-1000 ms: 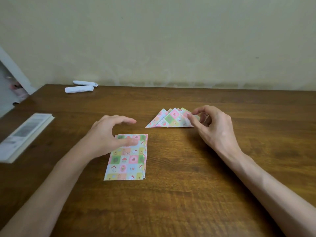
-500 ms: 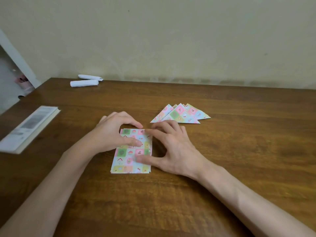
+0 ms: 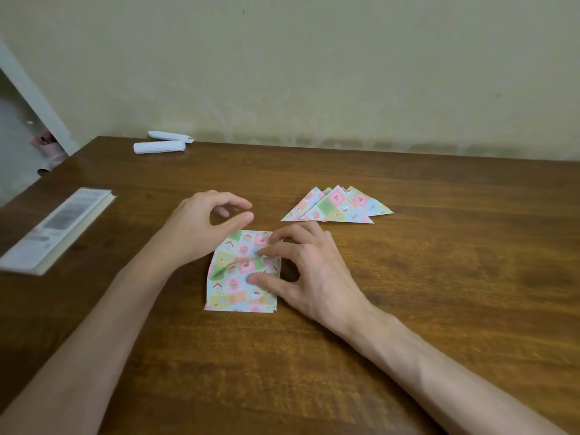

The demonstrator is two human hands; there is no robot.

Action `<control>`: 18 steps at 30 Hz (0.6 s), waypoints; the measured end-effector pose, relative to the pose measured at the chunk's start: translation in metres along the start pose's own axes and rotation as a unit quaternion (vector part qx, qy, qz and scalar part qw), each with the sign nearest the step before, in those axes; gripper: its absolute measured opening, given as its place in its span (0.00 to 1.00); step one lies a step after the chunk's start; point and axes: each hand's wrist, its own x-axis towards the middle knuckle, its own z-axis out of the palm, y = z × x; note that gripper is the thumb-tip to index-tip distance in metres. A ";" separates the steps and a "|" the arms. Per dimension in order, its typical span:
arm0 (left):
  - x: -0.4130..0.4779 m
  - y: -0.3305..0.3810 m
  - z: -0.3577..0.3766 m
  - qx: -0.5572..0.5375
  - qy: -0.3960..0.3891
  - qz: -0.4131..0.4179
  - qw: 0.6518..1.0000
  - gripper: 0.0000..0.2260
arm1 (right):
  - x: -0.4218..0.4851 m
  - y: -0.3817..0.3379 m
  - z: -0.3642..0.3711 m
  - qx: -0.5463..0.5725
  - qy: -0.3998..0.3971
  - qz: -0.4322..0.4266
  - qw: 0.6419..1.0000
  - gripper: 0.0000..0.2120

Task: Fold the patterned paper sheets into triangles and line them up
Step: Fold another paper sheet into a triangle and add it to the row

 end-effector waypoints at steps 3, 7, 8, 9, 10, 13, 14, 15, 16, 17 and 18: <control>-0.003 0.004 -0.003 0.005 -0.007 -0.001 1.000 0.13 | 0.001 0.003 -0.004 0.031 0.007 0.021 0.999 0.20; -0.006 0.007 -0.008 -0.010 -0.019 -0.030 0.999 0.13 | 0.000 0.006 -0.015 0.058 0.019 0.040 0.997 0.20; -0.006 0.008 -0.008 -0.046 -0.024 -0.037 0.998 0.13 | 0.000 0.007 -0.018 0.064 0.021 0.042 0.997 0.20; -0.006 0.010 -0.007 -0.085 -0.027 -0.042 0.995 0.12 | -0.001 0.008 -0.022 0.070 0.023 0.043 0.996 0.20; -0.007 0.012 -0.006 -0.117 -0.026 -0.047 0.992 0.11 | -0.002 0.009 -0.025 0.075 0.022 0.043 0.996 0.21; -0.010 0.022 0.001 -0.198 -0.003 -0.059 0.978 0.10 | -0.010 0.014 -0.035 0.101 0.018 0.071 0.992 0.30; -0.012 0.026 0.003 -0.223 0.003 -0.062 0.973 0.09 | -0.013 0.017 -0.037 0.129 0.023 0.097 0.987 0.35; -0.014 0.031 0.006 -0.245 0.004 -0.063 0.967 0.09 | -0.016 0.020 -0.040 0.170 0.031 0.128 0.977 0.37; -0.017 0.036 0.008 -0.269 0.004 -0.059 0.961 0.09 | -0.017 0.023 -0.044 0.221 0.042 0.159 0.961 0.36; -0.019 0.042 0.012 -0.293 0.001 -0.050 0.955 0.08 | -0.018 0.026 -0.049 0.271 0.051 0.186 0.943 0.33; -0.022 0.048 0.016 -0.315 -0.005 -0.038 0.948 0.08 | -0.020 0.029 -0.053 0.315 0.057 0.208 0.924 0.28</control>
